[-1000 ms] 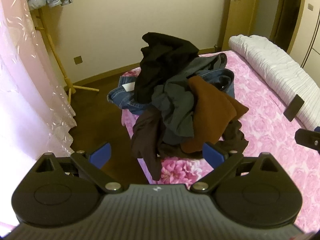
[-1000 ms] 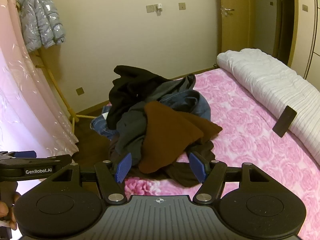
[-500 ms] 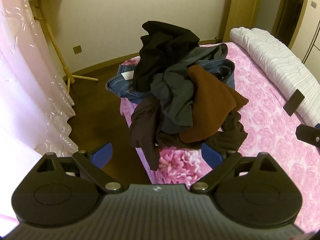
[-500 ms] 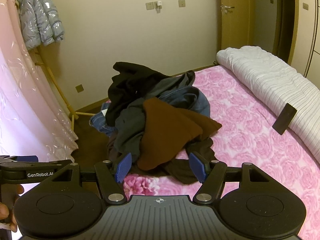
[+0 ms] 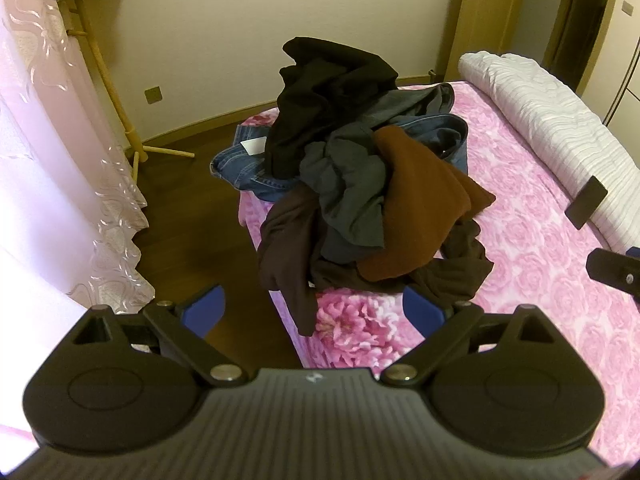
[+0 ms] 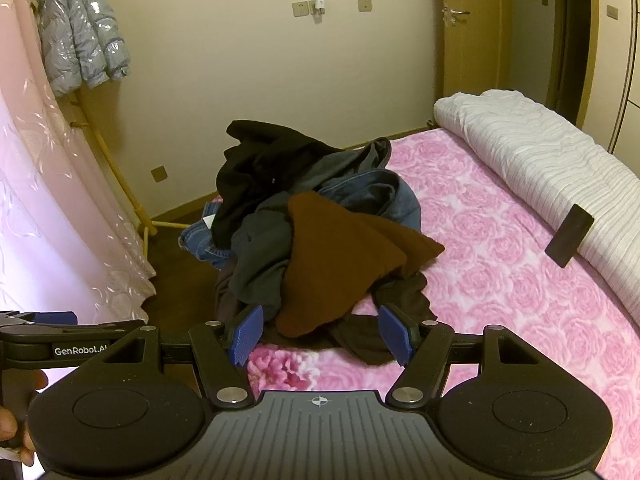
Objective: Fold clothes
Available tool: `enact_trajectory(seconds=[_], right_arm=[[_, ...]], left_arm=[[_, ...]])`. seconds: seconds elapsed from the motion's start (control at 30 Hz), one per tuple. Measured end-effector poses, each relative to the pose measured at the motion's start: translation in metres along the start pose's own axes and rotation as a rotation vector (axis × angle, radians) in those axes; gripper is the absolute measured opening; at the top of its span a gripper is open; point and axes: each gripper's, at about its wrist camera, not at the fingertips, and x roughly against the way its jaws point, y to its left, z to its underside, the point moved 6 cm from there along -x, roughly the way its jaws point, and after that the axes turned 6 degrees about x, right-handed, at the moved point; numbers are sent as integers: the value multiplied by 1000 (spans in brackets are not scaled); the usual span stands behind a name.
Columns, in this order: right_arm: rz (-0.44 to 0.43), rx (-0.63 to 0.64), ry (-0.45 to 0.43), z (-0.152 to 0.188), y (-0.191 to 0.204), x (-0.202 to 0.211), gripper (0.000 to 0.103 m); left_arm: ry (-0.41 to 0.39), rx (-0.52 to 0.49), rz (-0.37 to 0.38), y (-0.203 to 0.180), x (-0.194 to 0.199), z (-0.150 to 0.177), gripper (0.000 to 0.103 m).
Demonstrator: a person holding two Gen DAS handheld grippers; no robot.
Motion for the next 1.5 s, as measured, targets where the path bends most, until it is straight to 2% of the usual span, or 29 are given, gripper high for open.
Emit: enact_trajectory(seconds=[1.5], right_arm=[[-3, -5, 1, 3, -12, 6, 66]], left_arm=[[1, -18, 6, -17, 12, -4, 94]])
